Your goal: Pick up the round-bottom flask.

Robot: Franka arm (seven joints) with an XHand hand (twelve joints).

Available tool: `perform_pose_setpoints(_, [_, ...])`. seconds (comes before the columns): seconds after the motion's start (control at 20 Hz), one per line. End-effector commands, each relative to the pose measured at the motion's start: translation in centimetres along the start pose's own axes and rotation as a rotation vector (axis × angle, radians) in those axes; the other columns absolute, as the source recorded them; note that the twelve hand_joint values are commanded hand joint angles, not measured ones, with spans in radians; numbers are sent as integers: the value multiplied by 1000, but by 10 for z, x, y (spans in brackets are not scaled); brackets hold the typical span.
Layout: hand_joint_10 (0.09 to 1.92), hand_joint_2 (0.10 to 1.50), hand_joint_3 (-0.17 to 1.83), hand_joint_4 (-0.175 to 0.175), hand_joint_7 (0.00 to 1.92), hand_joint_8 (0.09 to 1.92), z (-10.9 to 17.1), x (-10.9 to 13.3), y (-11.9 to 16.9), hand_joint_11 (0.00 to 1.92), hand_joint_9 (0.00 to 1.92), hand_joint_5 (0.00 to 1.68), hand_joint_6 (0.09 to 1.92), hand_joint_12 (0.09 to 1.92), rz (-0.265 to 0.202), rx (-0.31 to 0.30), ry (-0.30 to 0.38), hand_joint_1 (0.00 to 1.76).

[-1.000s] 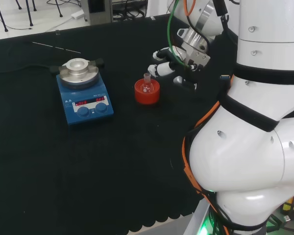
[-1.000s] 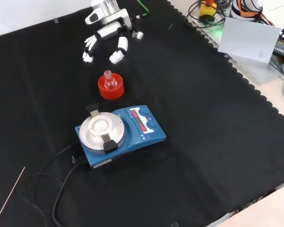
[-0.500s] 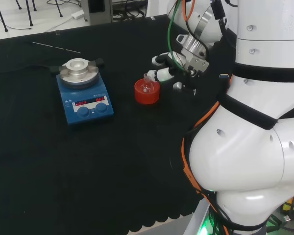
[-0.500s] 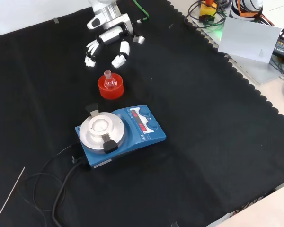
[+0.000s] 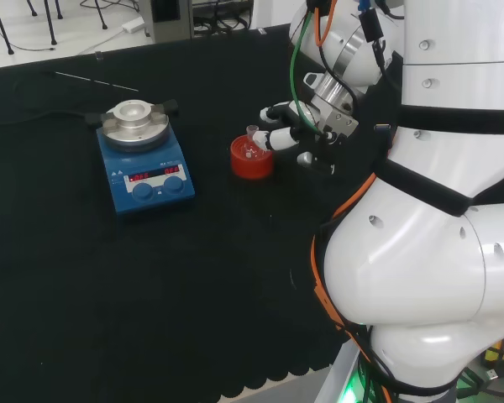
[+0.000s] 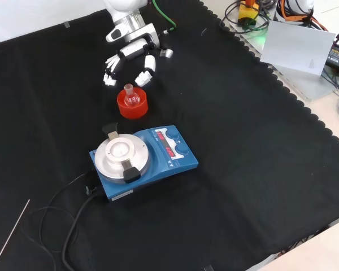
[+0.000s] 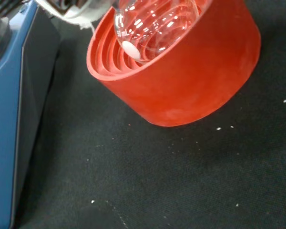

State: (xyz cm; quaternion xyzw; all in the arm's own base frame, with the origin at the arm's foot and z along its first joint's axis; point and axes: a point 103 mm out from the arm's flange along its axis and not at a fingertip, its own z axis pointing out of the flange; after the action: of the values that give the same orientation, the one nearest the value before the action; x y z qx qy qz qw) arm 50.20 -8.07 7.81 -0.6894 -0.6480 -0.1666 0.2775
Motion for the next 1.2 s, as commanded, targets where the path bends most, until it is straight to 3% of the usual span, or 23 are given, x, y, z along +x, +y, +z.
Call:
perform_pose_setpoints(0.05, [617, 595, 756, 2, 271, 592, 4, -2, 2, 0, 394, 539, 87, 1319, -7, -25, 31, 836])
perform_pose_setpoints(0.4, [612, 590, 759, 3, 281, 588, 12, 3, 5, 0, 407, 554, 87, 1336, -38, -25, 24, 840])
perform_pose_setpoints(1.2, [603, 591, 757, 7, 287, 579, 21, 8, 11, 0, 421, 626, 87, 1353, -46, -41, 60, 843])
